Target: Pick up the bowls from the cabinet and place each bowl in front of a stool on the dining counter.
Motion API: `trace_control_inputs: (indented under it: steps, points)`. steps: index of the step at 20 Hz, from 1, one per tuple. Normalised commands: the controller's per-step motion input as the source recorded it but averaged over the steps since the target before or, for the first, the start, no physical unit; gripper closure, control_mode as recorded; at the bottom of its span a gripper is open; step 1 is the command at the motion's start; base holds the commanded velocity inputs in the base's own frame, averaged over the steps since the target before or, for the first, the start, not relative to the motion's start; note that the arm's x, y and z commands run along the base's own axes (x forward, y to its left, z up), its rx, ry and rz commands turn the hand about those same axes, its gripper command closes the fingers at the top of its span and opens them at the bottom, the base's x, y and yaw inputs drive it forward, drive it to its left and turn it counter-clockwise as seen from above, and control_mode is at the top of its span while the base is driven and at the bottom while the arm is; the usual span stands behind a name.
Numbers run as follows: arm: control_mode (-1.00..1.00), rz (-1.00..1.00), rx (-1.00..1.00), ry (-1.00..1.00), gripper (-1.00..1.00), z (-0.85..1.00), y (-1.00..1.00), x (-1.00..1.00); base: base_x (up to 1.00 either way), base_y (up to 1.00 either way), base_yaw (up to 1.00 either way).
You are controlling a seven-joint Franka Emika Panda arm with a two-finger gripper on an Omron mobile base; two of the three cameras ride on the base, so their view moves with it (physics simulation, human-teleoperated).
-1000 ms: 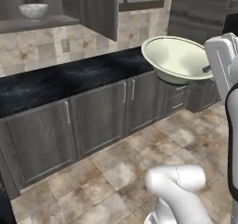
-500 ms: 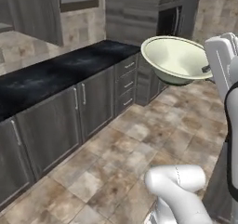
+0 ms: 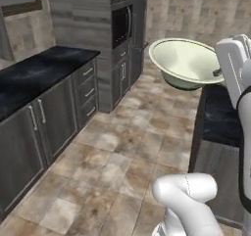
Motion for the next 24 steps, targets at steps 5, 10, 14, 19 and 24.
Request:
trace_control_inputs:
  steps: [5, 10, 14, 19, 24]
  points:
    - [1.0, 0.0, 0.0, 0.0, 1.0, 0.0, 0.0, 0.0, -0.13, -0.3, -0.44]
    - [1.0, 0.0, 0.0, 0.0, 1.0, 0.0, 0.0, 0.0, -0.02, 0.02, -0.33]
    - [1.0, 0.0, 0.0, 0.0, 1.0, 0.0, 0.0, 0.0, 0.0, 0.3, -0.24]
    - [1.0, 0.0, 0.0, 0.0, 1.0, 0.0, 0.0, 0.0, 0.0, 0.46, -0.22]
    - [1.0, 0.0, 0.0, 0.0, 1.0, 0.0, 0.0, 0.0, 0.0, 0.65, -0.17]
